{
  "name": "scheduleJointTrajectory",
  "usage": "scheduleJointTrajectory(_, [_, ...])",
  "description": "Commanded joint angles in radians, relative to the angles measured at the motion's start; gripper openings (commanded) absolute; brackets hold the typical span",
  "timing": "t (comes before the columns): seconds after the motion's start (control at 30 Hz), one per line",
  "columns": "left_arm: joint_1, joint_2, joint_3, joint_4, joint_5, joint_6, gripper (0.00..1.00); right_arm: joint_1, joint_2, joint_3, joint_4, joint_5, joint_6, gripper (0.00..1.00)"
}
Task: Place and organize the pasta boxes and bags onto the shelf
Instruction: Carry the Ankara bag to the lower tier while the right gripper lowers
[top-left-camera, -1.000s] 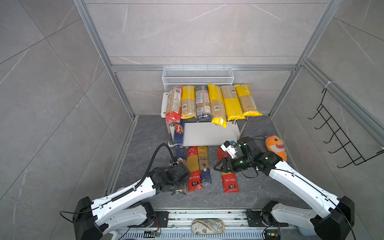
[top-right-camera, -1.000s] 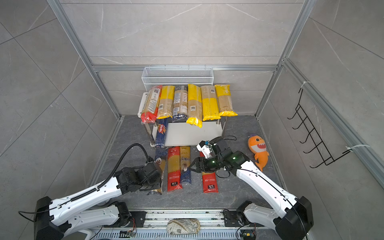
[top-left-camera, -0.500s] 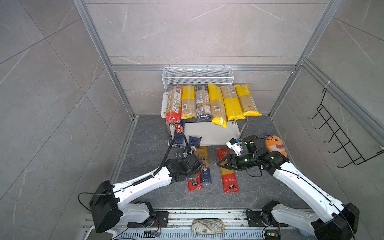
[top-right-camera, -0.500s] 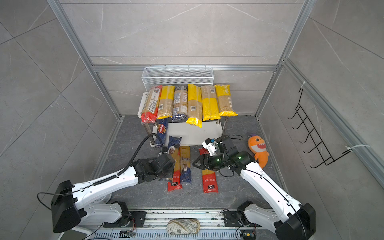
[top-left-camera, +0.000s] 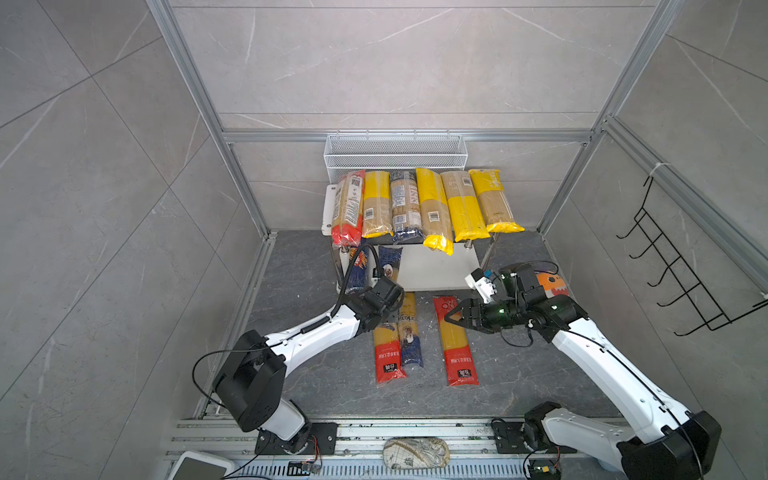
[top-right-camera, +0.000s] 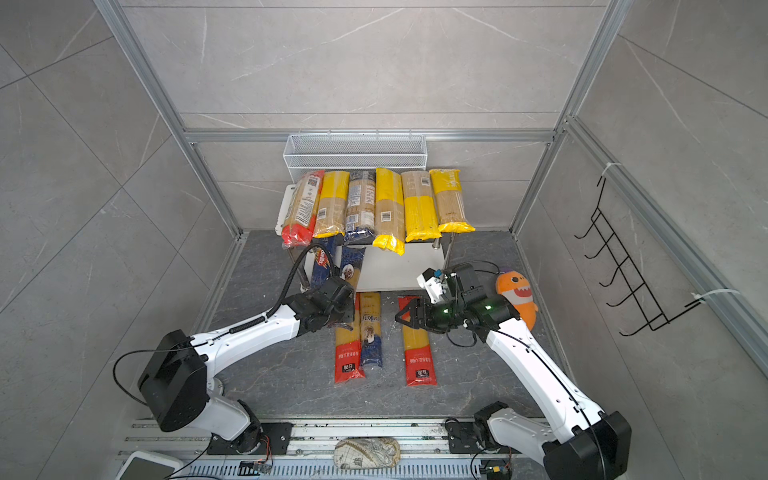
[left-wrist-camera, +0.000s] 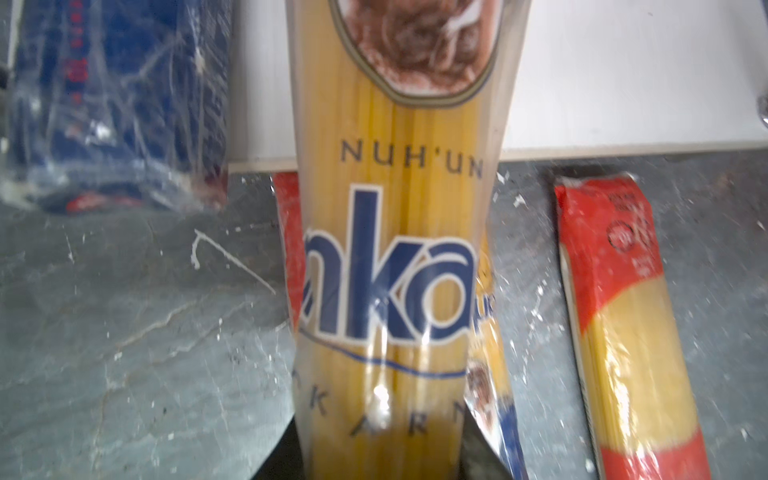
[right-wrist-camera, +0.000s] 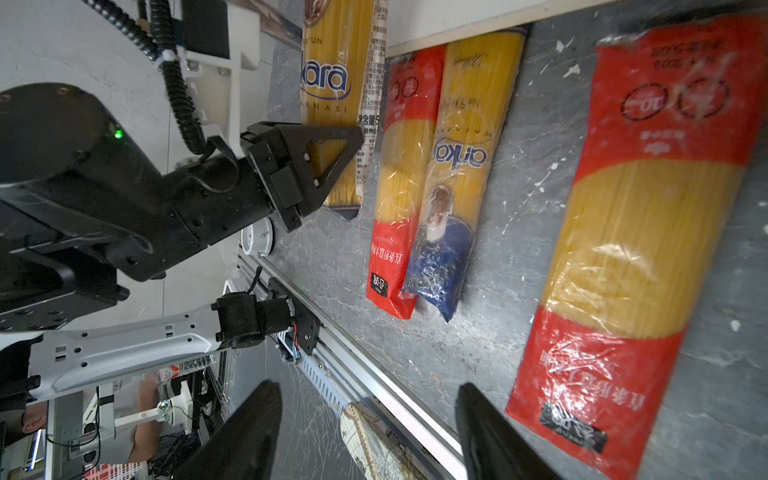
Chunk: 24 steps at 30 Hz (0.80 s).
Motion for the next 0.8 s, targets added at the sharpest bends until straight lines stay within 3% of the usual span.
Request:
scheduleJointTrajectory(0.0, [0.025,0.007,0.097,0.193,0.005,0.078,0.0,-0.024,0.037,0.046,-0.03,-0.018,-0.036,0.7])
scheduleJointTrajectory(0.43, [0.152,0.138,0.209,0.248,0.11,0.13,0.0,-0.104,0.174,0.136,0.012,-0.078,-0.039,0.7])
scheduleJointTrajectory(0.77, [0.223,0.235,0.295,0.26,0.158,0.158,0.0,-0.124,0.234,0.174,0.021,-0.057,-0.038,0.7])
